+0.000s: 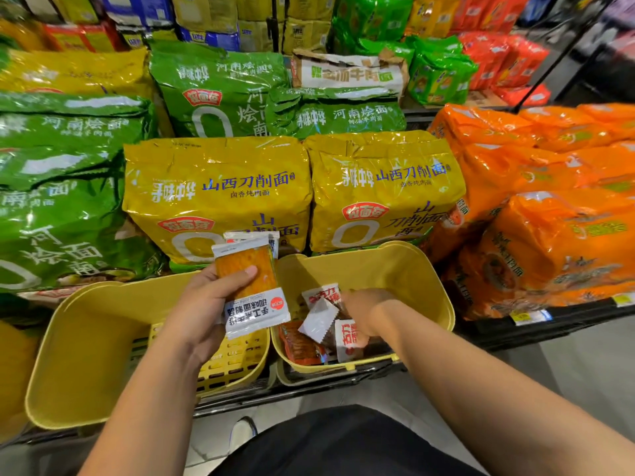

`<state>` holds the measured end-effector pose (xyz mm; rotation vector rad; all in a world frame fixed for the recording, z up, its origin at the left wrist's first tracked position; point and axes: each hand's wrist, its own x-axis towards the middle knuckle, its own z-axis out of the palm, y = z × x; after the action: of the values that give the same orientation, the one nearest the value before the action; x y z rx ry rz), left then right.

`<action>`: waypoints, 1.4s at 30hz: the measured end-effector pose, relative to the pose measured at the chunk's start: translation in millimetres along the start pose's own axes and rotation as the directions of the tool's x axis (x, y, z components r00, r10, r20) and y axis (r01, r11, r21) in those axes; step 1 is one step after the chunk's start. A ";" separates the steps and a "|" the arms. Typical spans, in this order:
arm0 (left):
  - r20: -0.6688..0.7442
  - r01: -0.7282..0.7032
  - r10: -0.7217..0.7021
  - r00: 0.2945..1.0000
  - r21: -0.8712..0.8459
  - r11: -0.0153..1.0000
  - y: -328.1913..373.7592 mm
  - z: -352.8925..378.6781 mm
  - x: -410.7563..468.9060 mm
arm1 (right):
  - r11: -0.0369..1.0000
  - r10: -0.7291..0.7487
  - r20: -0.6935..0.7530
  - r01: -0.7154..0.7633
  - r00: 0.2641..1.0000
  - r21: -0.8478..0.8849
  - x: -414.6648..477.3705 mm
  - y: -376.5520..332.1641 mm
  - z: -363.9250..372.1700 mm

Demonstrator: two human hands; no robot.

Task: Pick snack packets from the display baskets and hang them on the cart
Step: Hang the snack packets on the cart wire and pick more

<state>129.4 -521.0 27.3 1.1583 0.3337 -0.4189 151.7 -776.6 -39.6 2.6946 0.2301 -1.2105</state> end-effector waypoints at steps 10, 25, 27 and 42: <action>0.057 0.007 -0.011 0.998 0.066 0.998 -5.0 -7.0 2.2 | 0.950 0.009 0.052 -0.025 0.999 0.310 2.3 -14.0 -11.1; 0.133 0.003 -0.041 0.990 0.273 0.962 3.6 -6.4 11.9 | 0.781 0.036 -0.028 -0.011 0.999 0.625 -19.3 10.7 -22.2; 0.117 0.007 -0.041 0.992 0.282 0.959 3.9 -1.9 11.7 | 0.635 -0.011 -0.116 0.096 0.993 0.766 -36.9 15.2 -30.4; -0.124 -0.051 0.076 0.989 0.191 0.980 -22.3 32.9 -27.8 | 0.942 -0.098 0.029 0.083 0.995 0.326 4.3 -9.3 -27.7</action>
<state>95.6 -555.1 34.2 1.3808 0.3761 -0.3233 172.6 -761.1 -25.7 2.9577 0.1624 -1.4493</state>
